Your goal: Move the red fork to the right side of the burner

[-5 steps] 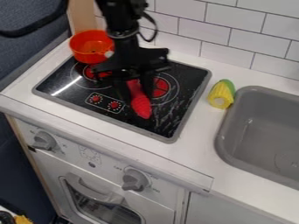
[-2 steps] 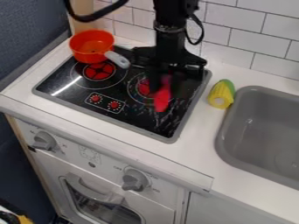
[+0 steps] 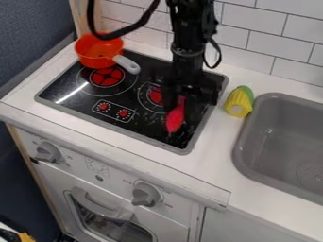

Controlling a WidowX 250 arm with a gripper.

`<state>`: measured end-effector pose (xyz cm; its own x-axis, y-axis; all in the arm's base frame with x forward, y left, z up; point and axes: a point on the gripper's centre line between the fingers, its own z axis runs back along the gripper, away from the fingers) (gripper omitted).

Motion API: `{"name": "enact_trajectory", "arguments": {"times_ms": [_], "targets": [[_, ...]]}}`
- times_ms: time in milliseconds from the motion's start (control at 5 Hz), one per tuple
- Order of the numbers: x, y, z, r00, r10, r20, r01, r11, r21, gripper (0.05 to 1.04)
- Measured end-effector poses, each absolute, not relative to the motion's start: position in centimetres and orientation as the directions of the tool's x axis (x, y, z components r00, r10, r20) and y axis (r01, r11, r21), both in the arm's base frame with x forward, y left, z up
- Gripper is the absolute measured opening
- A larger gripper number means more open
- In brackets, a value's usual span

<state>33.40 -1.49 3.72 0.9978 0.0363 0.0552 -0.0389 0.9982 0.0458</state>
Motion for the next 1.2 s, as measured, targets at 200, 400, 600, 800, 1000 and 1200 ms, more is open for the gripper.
{"name": "enact_trajectory", "arguments": {"times_ms": [200,400,600,800,1000,1200], "targets": [[33.58,-1.68,2.64,0.999,0.001,0.044,-0.003,0.999,0.040,0.405],[33.91,-1.79,2.20,0.999,-0.017,0.041,0.016,0.999,0.033,0.405],[33.94,-1.72,2.21,0.999,-0.041,0.020,0.042,0.998,-0.043,0.469],[33.90,-1.73,2.23,0.999,-0.029,0.016,0.030,0.997,-0.070,0.783],[33.81,-1.53,2.31,1.000,-0.014,0.010,0.015,0.992,-0.122,0.999],[33.88,-1.02,2.98,1.000,-0.001,0.027,0.005,0.992,-0.126,1.001]]}}
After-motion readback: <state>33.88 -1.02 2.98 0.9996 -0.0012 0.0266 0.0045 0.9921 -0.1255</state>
